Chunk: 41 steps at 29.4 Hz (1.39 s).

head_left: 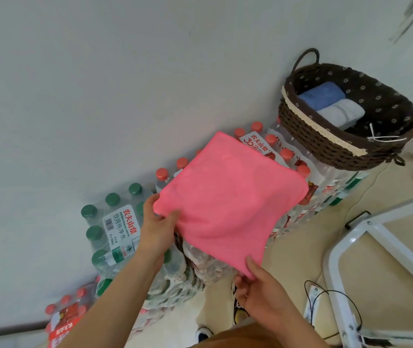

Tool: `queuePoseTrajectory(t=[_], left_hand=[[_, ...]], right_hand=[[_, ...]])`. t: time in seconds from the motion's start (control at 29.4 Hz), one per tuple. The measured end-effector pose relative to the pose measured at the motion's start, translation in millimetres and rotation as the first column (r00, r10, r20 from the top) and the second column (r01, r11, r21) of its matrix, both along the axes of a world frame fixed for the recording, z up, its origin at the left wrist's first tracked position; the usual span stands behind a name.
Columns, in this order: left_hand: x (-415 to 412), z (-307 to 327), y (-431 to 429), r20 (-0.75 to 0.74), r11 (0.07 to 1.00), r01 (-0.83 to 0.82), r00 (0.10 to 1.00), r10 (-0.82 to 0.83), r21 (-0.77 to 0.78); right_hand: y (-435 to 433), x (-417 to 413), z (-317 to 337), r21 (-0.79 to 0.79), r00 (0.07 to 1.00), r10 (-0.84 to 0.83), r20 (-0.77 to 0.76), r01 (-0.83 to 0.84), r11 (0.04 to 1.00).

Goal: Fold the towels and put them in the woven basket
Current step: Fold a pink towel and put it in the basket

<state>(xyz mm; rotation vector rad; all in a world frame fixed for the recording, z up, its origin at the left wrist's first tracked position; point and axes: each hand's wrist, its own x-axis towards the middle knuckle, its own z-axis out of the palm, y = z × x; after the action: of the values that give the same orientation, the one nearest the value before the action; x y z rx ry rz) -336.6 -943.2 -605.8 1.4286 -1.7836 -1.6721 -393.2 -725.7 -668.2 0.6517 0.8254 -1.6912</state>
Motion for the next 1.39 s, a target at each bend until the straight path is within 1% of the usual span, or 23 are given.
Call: queuePoseTrajectory(t=[0.03,0.1,0.17,0.2,0.31,0.37,0.41,0.48,0.51,0.58,0.61,0.65,0.68,0.71,0.75,0.82,0.88,0.95,1.02,1.09,1.19,1.29,1.39], left_hand=[[-3.1,-3.5,-7.2,-0.005,0.999,-0.04,0.999,0.04,0.001],[-9.8,-3.7,-16.9,-0.044,0.989,-0.139,0.989,0.141,0.048],[-12.0,1.2,-24.8,-0.098,0.97,-0.227,0.967,0.236,0.092],[-9.4,4.8,-28.9,-0.115,0.962,-0.258,0.957,0.267,0.087],[9.9,11.6,-45.2,-0.136,0.943,-0.332,0.933,0.333,0.033],[29.0,13.3,-57.1,-0.131,0.929,-0.368,0.919,0.371,0.047],[38.8,13.2,-62.1,-0.119,0.923,-0.382,0.915,0.386,0.056],[56.3,13.4,-71.0,-0.102,0.916,-0.393,0.911,0.399,0.076],[62.2,15.0,-75.9,-0.101,0.922,-0.377,0.917,0.385,0.091],[68.6,21.9,-86.0,-0.118,0.949,-0.281,0.947,0.298,0.142],[69.7,28.0,-90.3,-0.14,0.962,-0.213,0.961,0.237,0.168],[69.6,33.3,-94.9,-0.157,0.976,-0.142,0.973,0.168,0.163],[68.3,37.8,-99.3,-0.143,0.993,-0.069,0.986,0.083,0.097],[65.2,43.4,-101.6,-0.09,1.0,0.006,0.996,-0.008,-0.018],[59.9,48.9,-102.6,-0.011,0.986,0.076,0.997,-0.078,-0.145],[42.1,59.2,-102.9,0.117,0.926,0.183,0.981,-0.152,-0.33],[16.8,66.3,-103.9,0.228,0.843,0.283,0.954,-0.196,-0.458],[-11.4,68.6,-105.4,0.36,0.719,0.408,0.904,-0.231,-0.563],[-39.7,66.1,-106.3,0.48,0.583,0.52,0.844,-0.239,-0.624],[-66.5,59.3,-107.1,0.592,0.487,0.618,0.773,-0.23,-0.618],[-99.0,46.8,-108.5,0.724,0.383,0.733,0.66,-0.2,-0.563],[-121.8,36.6,-109.3,0.8,0.297,0.804,0.576,-0.171,-0.515],[-139.7,30.6,-107.0,0.845,0.225,0.85,0.513,-0.151,-0.476]], right_hand=[[0.3,1.7,3.1,0.011,1.0,-0.02,-0.01,0.02,1.0],[0.2,5.6,11.1,0.037,0.998,-0.05,-0.05,0.052,0.998],[-0.2,9.5,20.7,0.087,0.99,-0.05,-0.131,0.062,0.994],[-0.2,11.6,26.5,0.116,0.983,-0.04,-0.178,0.061,0.991],[-1.3,18.6,44.3,0.191,0.955,0.02,-0.297,0.039,0.981],[-5.2,25.0,55.0,0.22,0.915,0.094,-0.392,-0.006,0.976],[-8.5,28.5,61.4,0.221,0.887,0.133,-0.443,-0.036,0.975],[-15.7,35.5,73.3,0.175,0.838,0.182,-0.515,-0.105,0.979],[-18.9,37.9,79.0,0.142,0.829,0.194,-0.524,-0.14,0.98],[-21.8,40.2,86.5,0.088,0.813,0.232,-0.534,-0.219,0.972],[-21.5,40.0,88.7,0.089,0.793,0.258,-0.552,-0.252,0.964],[-20.5,38.7,90.7,0.118,0.757,0.289,-0.586,-0.273,0.955],[-18.8,36.3,92.6,0.178,0.706,0.328,-0.628,-0.28,0.943],[-17.2,32.7,95.0,0.238,0.652,0.358,-0.669,-0.268,0.934],[-15.5,28.3,97.8,0.289,0.601,0.373,-0.707,-0.236,0.928],[-12.2,18.0,98.8,0.351,0.521,0.378,-0.765,-0.156,0.923],[-10.4,8.1,97.6,0.375,0.481,0.353,-0.803,-0.052,0.925],[-10.8,-2.6,96.4,0.395,0.488,0.327,-0.809,0.04,0.918],[-12.6,-16.3,92.5,0.415,0.521,0.308,-0.796,0.098,0.905],[-13.7,-32.4,84.4,0.44,0.535,0.305,-0.788,0.143,0.886],[-16.7,-55.6,72.0,0.466,0.543,0.309,-0.781,0.176,0.867],[-20.5,-72.5,59.3,0.493,0.571,0.305,-0.762,0.206,0.845],[-22.1,-84.0,45.3,0.527,0.588,0.318,-0.744,0.223,0.82]])
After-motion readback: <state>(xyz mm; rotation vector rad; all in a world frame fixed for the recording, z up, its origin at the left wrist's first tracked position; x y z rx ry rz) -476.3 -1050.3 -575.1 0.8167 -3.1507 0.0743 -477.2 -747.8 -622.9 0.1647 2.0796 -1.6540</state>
